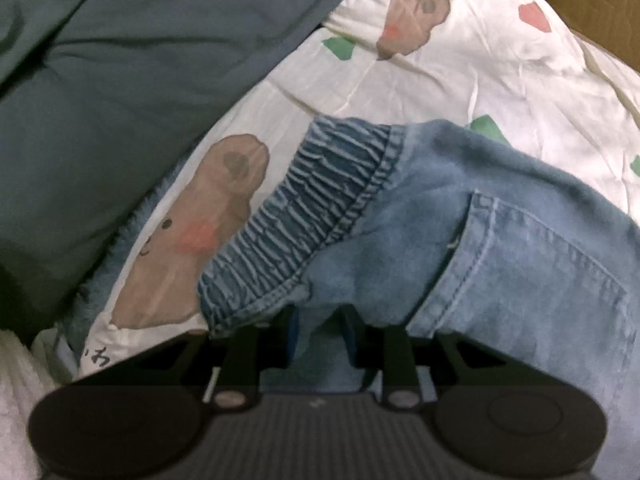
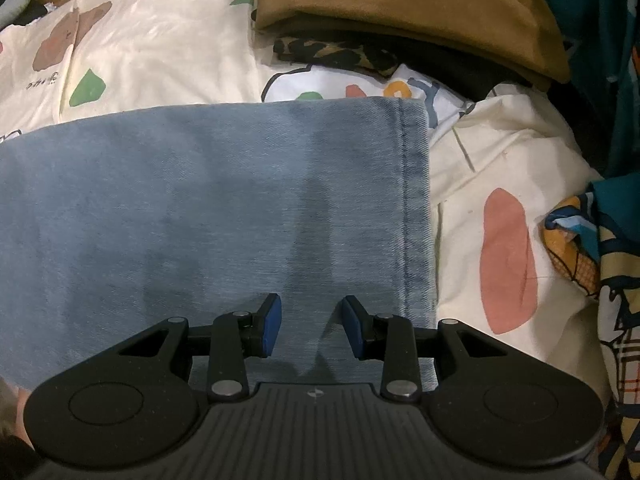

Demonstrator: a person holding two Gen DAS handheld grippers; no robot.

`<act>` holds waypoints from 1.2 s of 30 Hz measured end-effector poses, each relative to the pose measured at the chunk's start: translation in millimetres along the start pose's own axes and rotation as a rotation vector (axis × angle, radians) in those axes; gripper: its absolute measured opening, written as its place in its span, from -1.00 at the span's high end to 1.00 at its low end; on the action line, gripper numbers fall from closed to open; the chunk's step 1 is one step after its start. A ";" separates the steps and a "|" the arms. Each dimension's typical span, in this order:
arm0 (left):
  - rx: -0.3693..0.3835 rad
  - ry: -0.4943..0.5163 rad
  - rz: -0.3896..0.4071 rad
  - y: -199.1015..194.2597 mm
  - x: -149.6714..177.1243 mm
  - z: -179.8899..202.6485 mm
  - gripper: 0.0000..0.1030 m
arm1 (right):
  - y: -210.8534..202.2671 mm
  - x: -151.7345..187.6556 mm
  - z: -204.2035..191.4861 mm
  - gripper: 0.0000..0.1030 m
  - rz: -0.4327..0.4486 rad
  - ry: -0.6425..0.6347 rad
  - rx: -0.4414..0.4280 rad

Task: Fold clothes

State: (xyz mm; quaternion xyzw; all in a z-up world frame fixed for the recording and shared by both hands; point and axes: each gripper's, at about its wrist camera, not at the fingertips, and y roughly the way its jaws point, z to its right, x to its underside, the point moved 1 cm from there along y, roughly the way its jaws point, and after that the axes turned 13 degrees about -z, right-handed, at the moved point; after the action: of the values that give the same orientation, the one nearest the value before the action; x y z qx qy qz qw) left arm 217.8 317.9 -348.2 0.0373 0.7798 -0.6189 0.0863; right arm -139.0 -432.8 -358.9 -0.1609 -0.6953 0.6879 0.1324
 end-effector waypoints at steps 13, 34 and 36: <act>-0.021 -0.028 0.016 -89.1 15.3 2.3 -0.61 | -41.5 19.5 31.7 0.11 0.030 0.054 -0.108; 0.127 -0.014 0.066 -233.6 71.8 25.8 -0.74 | -123.9 37.0 84.0 -0.21 0.178 0.069 -0.283; 0.137 -0.008 0.078 -247.2 76.3 26.8 -0.74 | -131.3 36.9 89.4 -0.22 0.204 0.073 -0.290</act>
State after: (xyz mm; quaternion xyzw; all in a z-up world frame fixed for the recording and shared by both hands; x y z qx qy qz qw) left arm 104.3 230.9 -130.9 0.0711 0.7333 -0.6670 0.1107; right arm -214.4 -499.7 -230.7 -0.2729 -0.7621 0.5837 0.0628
